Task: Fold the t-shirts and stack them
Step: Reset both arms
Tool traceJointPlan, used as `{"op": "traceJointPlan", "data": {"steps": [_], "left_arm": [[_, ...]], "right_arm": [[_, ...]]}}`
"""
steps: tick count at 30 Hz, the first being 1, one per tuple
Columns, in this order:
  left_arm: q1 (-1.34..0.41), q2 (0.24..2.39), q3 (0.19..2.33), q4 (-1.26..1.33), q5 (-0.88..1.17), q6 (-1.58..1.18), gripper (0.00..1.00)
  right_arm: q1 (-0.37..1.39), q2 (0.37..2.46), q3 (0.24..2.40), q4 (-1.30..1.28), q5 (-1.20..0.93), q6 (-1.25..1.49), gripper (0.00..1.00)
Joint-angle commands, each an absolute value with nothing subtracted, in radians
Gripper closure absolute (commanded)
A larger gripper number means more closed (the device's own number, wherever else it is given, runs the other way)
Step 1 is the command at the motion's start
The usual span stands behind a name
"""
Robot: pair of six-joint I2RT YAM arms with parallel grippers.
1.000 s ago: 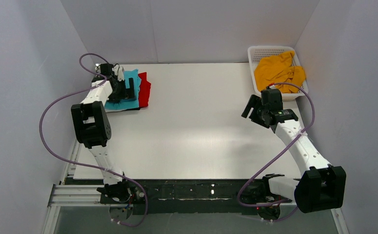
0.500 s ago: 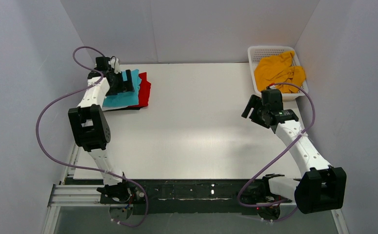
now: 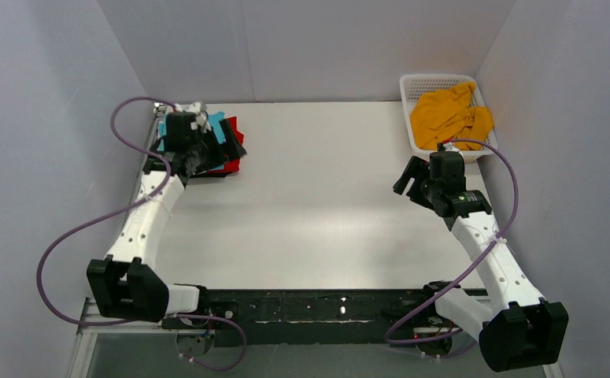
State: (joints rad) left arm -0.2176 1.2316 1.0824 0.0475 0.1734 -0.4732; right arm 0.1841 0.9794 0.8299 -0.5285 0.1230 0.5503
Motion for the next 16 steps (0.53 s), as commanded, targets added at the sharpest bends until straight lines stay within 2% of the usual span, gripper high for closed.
{"op": "traceJointPlan", "data": {"steps": [1, 7, 16], "left_arm": [[-0.387, 1.093, 0.839, -0.028, 0.047, -0.579, 0.02], [-0.474, 0.938, 0.678, -0.146, -0.08, -0.605, 0.02], [-0.476, 0.855, 0.678, -0.247, -0.178, -0.56, 0.02]], "right_arm": [[0.181, 0.878, 0.785, -0.52, 0.109, 0.535, 0.14], [0.181, 0.736, 0.674, -0.486, 0.1, 0.538, 0.14], [0.181, 0.586, 0.59, -0.409, 0.117, 0.511, 0.11]]}}
